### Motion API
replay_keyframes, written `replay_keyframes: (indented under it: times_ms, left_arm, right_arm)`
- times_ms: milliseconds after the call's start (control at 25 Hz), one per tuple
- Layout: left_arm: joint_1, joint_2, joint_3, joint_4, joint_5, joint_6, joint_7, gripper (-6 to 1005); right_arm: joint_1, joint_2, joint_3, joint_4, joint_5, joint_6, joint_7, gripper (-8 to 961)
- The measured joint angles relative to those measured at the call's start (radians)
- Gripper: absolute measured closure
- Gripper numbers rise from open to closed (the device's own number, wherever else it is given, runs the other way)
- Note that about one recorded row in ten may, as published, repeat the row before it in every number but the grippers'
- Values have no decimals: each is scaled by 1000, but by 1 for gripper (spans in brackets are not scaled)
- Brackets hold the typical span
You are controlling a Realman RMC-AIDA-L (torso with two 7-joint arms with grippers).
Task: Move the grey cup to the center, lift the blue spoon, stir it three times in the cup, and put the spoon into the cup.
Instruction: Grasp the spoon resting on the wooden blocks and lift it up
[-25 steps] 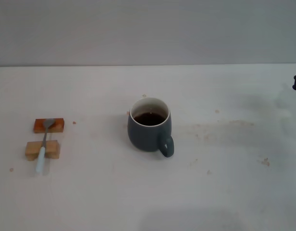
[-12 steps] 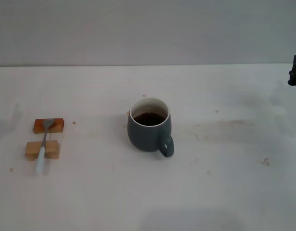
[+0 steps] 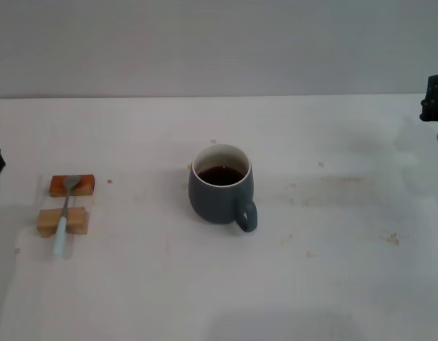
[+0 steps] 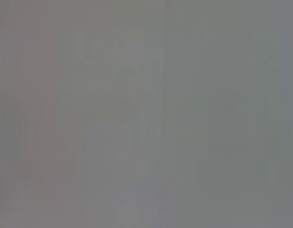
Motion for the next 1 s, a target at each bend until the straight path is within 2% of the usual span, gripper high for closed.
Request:
replay_keyframes:
  times_ms: [280,520,680,720,880,920,960,1000]
  left_arm:
    - [42,-7,50,10,0,20,-41,220]
    - [55,-16,119,99,-20,157,-76,219]
    - [61,-20,210,136,-120,216,-15,219]
    - [61,-20,210,136,-120,216,-15,219]
    - [55,-22,317,160,-281,266,144,220]
    - [55,-22,317,160,-281,266,144,223]
    - [46,-22,361,170,-354,291,205,227]
    - [46,-22,361,170,-354,291,205,230]
  right_arm:
    - [9,-6,1,-1,0,0,0,952]
    - [14,-8,2,0,0,1,-1,952]
    - [14,-10,2,5,0,2,-1,952]
    - [14,-10,2,5,0,2,-1,952]
    - [14,-11,2,11,0,3,-1,952]
    - [14,-11,2,11,0,3,-1,952]
    - [14,-12,2,13,0,3,-1,952]
    - [14,-12,2,13,0,3,-1,952]
